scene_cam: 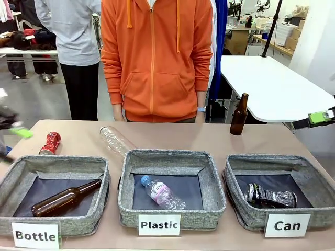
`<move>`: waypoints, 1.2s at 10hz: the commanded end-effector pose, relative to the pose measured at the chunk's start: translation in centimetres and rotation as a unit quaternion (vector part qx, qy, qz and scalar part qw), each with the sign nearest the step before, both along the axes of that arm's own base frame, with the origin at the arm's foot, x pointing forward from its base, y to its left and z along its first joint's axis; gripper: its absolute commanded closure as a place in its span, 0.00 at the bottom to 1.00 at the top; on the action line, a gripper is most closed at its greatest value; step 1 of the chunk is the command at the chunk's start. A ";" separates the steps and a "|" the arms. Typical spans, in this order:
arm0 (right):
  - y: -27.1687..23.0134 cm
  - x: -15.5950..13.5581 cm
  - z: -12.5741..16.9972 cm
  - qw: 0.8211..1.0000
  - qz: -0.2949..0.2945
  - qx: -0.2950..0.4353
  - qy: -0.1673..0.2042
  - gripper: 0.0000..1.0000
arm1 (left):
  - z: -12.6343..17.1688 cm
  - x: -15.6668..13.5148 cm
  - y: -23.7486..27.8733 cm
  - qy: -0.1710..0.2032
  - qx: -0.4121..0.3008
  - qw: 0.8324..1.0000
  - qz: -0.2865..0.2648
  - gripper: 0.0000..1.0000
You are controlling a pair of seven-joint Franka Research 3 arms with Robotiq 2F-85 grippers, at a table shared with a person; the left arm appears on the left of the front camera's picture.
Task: Sort the can waste into the basket.
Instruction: Pick up the can waste from the table and place it in the right Fabric basket.
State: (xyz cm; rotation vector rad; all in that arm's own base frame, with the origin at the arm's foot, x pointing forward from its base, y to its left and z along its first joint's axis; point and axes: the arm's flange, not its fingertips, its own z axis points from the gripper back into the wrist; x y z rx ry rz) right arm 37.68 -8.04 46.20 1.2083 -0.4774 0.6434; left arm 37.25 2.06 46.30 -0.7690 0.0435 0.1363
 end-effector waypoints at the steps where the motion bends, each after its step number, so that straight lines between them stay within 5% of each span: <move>1: 0.0 -0.3 -0.2 1.000 0.000 -0.002 -0.009 0.00 | -2.4 4.4 -0.9 0.043 0.141 0.985 0.087 0.00; 3: 0.0 -0.3 -0.2 1.000 0.000 -0.002 -0.009 0.00 | -3.0 6.2 -0.3 -0.001 0.263 0.952 0.159 0.00; 4: 0.0 -0.3 -0.2 1.000 0.000 -0.002 -0.009 0.00 | -2.3 6.3 0.1 -0.091 0.288 0.940 0.162 0.00; 5: 0.0 -0.3 -0.2 1.000 0.000 -0.002 -0.009 0.00 | -2.5 6.4 -1.3 -0.028 0.196 0.972 0.124 0.00; 7: 0.0 -0.3 -0.2 1.000 0.000 -0.002 -0.009 0.00 | -2.5 6.4 -1.3 -0.028 0.196 0.972 0.124 0.00; 9: 0.0 -0.3 -0.2 1.000 0.000 -0.002 -0.009 0.00 | -2.0 7.7 -1.1 -0.070 0.268 0.956 0.102 0.00; 12: 0.0 -0.3 -0.2 1.000 0.000 -0.002 -0.009 0.00 | -0.1 13.5 0.9 -0.103 0.322 0.940 0.033 0.00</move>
